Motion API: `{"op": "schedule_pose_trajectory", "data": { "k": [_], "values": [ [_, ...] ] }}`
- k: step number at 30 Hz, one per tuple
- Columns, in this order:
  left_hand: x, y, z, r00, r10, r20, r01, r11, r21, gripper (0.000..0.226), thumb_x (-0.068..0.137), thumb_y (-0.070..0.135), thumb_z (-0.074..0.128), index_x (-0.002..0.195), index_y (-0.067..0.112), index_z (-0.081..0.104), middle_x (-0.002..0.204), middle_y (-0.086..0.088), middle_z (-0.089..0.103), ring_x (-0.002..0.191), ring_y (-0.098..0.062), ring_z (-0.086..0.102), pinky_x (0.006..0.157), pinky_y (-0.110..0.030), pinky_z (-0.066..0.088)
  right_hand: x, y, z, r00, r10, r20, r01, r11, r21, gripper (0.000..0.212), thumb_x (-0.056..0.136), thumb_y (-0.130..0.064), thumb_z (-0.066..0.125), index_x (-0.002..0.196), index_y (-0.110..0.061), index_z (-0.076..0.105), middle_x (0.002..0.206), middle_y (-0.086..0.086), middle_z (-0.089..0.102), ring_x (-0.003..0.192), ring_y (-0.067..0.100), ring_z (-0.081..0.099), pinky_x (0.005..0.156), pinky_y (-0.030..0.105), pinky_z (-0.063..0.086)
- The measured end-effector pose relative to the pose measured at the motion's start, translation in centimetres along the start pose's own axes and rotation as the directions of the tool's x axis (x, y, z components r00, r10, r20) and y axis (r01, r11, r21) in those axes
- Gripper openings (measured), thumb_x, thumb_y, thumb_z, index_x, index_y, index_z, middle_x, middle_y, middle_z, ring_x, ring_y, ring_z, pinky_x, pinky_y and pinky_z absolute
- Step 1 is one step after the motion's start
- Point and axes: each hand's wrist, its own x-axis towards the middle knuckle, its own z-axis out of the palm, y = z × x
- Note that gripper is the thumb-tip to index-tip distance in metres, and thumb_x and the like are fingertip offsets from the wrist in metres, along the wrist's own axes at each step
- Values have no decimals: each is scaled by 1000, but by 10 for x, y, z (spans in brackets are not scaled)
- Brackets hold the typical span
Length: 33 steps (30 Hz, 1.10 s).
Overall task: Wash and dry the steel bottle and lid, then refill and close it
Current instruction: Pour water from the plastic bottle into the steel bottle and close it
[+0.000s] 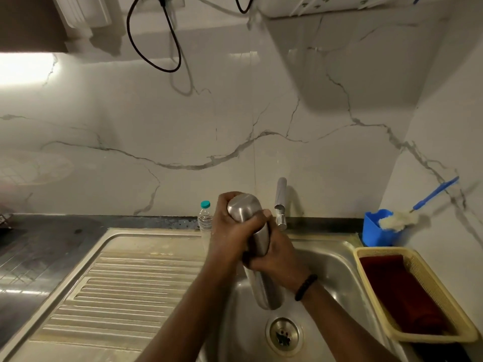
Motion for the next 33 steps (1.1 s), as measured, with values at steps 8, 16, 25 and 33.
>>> {"op": "schedule_pose_trajectory", "data": {
  "k": [8, 16, 25, 33],
  "values": [
    [-8, 6, 14, 997, -70, -36, 73, 992, 98, 72, 71, 39, 85, 128, 26, 42, 112, 8, 56, 98, -11, 62, 70, -20, 55, -1, 7, 10, 974, 146, -172, -134, 988, 81, 47, 78, -35, 70, 120, -43, 49, 108, -15, 62, 102, 7, 63, 85, 27, 54],
    [3, 3, 0, 999, 23, -39, -24, 1000, -6, 50, 66, 28, 86, 107, 26, 57, 97, 5, 66, 87, -14, 68, 73, -28, 58, 4, -2, -3, 998, 66, 11, -65, 998, -17, 76, 63, -31, 85, 116, -57, 37, 111, -24, 59, 102, -5, 59, 78, 15, 53],
    [-2, -10, -23, 984, -2, 180, 3, 1000, -10, 74, 62, 38, 85, 124, 24, 48, 107, 8, 64, 96, -13, 69, 73, -26, 58, 2, 10, 17, 986, 166, 24, -166, 986, 16, 73, 69, -28, 84, 116, -54, 34, 106, -35, 56, 99, -19, 54, 74, 10, 51],
    [-22, -41, -62, 996, -84, -11, 85, 964, 250, 74, 58, 37, 95, 120, 29, 56, 103, 4, 71, 94, -2, 69, 73, -23, 59, 7, 19, 73, 978, 200, 61, -203, 978, 39, 75, 56, -45, 83, 119, -44, 43, 117, -14, 60, 110, 5, 59, 91, 29, 54]
  ]
}}
